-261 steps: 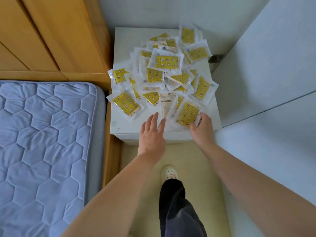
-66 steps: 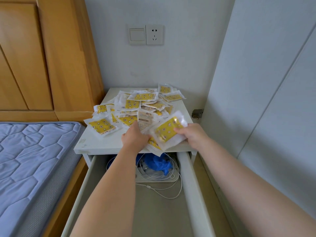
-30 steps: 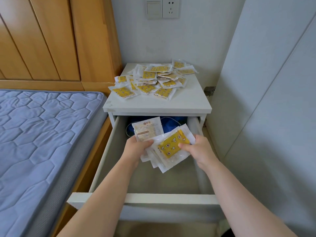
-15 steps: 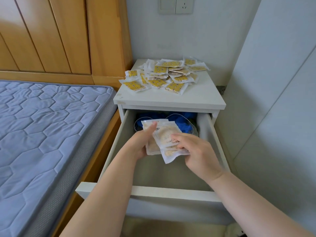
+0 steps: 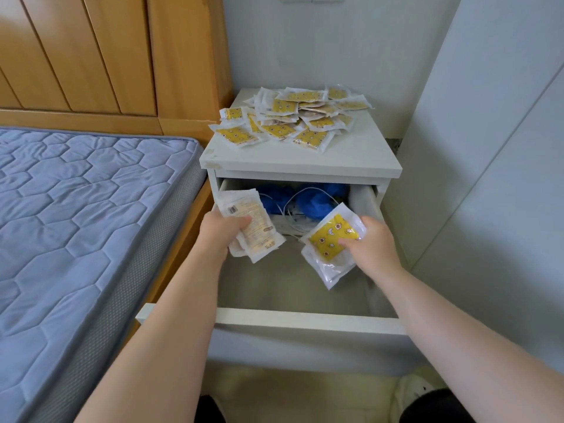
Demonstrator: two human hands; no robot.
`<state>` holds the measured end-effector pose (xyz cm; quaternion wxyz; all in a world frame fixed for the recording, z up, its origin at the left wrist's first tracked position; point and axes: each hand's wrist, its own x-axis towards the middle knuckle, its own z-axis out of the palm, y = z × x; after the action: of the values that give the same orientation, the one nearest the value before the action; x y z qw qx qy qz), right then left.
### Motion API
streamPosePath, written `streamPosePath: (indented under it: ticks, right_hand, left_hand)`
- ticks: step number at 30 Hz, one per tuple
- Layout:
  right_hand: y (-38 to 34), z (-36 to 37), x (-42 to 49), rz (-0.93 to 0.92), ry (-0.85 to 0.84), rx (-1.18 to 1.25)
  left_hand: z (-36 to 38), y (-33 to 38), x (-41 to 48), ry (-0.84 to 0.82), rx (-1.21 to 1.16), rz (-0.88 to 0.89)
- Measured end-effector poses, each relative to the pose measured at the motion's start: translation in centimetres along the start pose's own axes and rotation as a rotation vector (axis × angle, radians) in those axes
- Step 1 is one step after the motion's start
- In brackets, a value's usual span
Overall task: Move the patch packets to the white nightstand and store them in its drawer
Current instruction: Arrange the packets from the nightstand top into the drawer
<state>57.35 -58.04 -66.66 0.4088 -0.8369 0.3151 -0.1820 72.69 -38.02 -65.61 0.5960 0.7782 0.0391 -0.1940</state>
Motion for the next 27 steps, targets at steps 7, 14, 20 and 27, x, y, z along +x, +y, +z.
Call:
streamPosePath:
  ticks: [7,14,20,27]
  right_hand:
    - [1.0,3.9,2.8,0.606,-0.501,0.084]
    - [1.2,10.7,3.6,0.365,-0.903,-0.431]
    - [2.1,10.7,3.0,-0.035,-0.912,-0.788]
    - [-2.7,5.5,4.7,0.139,-0.565,0.345]
  left_hand:
    - [-0.9,-0.7,-0.1,-0.121,0.26,0.121]
    - [-0.9,-1.2,0.8,-0.233,0.356,0.124]
    - [-0.8,-1.4,0.5,-0.3,0.486,0.129]
    - [-0.5,-0.9,-0.5,-0.383,0.477,0.154]
